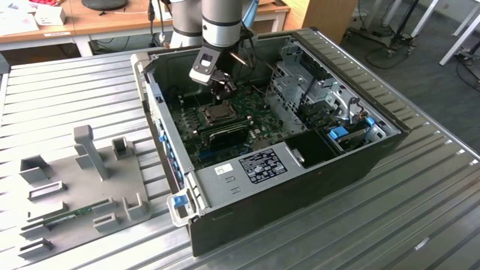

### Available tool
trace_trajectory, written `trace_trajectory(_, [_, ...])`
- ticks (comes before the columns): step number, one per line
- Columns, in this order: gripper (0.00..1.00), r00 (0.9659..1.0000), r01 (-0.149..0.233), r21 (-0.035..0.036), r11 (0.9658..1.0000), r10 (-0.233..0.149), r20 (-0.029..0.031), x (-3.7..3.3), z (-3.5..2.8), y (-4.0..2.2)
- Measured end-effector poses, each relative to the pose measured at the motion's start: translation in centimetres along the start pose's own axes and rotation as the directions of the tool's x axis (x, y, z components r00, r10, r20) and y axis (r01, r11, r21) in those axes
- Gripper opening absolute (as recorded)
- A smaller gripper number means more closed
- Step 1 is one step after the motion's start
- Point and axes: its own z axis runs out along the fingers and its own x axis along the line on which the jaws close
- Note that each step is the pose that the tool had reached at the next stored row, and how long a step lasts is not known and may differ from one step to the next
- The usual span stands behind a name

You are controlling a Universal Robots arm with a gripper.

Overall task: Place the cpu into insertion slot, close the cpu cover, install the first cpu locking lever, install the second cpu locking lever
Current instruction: 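Close the cpu cover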

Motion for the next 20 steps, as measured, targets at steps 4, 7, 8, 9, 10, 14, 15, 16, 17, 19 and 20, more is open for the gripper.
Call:
trace_trajectory(4, [0.10, 1.0000, 0.000, -0.0001, 1.0000, 0.000, -0.0001, 0.00, 0.00, 0.00])
trace_trajectory(7, [0.10, 1.0000, 0.000, -0.0001, 1.0000, 0.000, -0.0001, 0.00, 0.00, 0.00])
trace_trajectory(8, [0.10, 1.0000, 0.000, 0.0000, 1.0000, 0.000, 0.0000, 0.00, 0.00, 0.00])
trace_trajectory(9, [0.10, 1.0000, 0.002, 0.0000, 1.0000, -0.002, -0.0001, 0.00, 0.00, 0.00])
trace_trajectory(10, [0.10, 0.9999, 0.010, 0.0001, 0.9999, -0.010, -0.0003, 0.00, 0.00, 0.00])
trace_trajectory(14, [0.10, 0.9991, 0.043, 0.0005, 0.9991, -0.043, -0.0013, 0.00, 0.00, 0.00])
trace_trajectory(15, [0.10, 0.9991, 0.043, 0.0004, 0.9991, -0.043, -0.0013, 0.00, 0.00, 0.00])
trace_trajectory(16, [0.10, 0.9991, 0.043, 0.0005, 0.9991, -0.043, -0.0013, 0.00, 0.00, 0.00])
trace_trajectory(17, [0.10, 0.9991, 0.043, 0.0004, 0.9991, -0.043, -0.0013, 0.00, 0.00, 0.00])
trace_trajectory(19, [0.10, 0.9991, 0.043, 0.0005, 0.9991, -0.043, -0.0013, 0.00, 0.00, 0.00])
trace_trajectory(20, [0.10, 0.9991, 0.043, 0.0004, 0.9991, -0.043, -0.0013, 0.00, 0.00, 0.00])
